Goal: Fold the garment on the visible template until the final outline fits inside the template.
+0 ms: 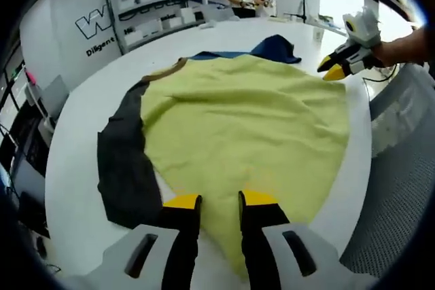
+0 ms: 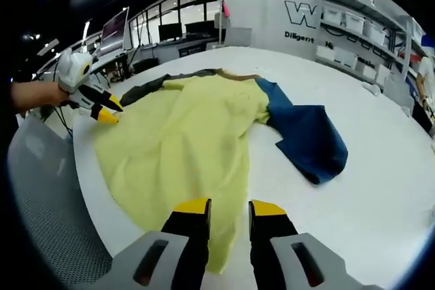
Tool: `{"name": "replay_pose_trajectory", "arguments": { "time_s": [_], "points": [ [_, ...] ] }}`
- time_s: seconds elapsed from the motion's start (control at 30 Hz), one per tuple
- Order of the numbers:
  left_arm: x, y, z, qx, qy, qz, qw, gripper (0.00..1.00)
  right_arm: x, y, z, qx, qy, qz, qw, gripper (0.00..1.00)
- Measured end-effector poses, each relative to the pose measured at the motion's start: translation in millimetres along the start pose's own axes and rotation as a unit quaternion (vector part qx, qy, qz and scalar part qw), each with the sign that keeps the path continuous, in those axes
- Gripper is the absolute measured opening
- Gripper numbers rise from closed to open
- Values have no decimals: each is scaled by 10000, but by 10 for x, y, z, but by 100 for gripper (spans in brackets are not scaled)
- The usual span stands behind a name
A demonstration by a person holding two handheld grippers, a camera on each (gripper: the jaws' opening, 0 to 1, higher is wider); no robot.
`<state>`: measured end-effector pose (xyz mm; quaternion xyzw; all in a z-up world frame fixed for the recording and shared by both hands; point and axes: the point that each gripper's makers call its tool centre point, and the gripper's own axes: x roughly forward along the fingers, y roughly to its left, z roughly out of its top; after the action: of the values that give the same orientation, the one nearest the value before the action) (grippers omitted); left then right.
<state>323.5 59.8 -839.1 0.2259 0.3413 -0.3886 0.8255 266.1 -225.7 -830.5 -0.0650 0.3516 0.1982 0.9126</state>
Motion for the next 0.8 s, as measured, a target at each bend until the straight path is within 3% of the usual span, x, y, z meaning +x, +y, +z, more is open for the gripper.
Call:
{"name": "replay_pose_trajectory", "arguments": {
  "time_s": [0.13,0.27,0.43,0.6,0.7,0.8],
  "points": [
    [3,-15,14,-69,-45,-25,10000,19,3,28,-43,31,60,44,10000,13],
    [17,7,-9,102,-37,91,9999,5,18,50,-80,101,138,104,9998,10],
    [-5,27,0,-266,-81,86,9996,4,39,84,-151,-5,307,136,9994,0],
    [-108,46,49,-523,-189,118,9984,4,17,92,-127,29,288,156,9995,0],
    [-131,58,36,-686,-142,240,9973,4,-36,93,-143,33,281,127,9995,0],
    [-154,79,49,-1235,-132,586,9905,4,-108,86,-155,1,315,90,9995,0]
  ]
}}
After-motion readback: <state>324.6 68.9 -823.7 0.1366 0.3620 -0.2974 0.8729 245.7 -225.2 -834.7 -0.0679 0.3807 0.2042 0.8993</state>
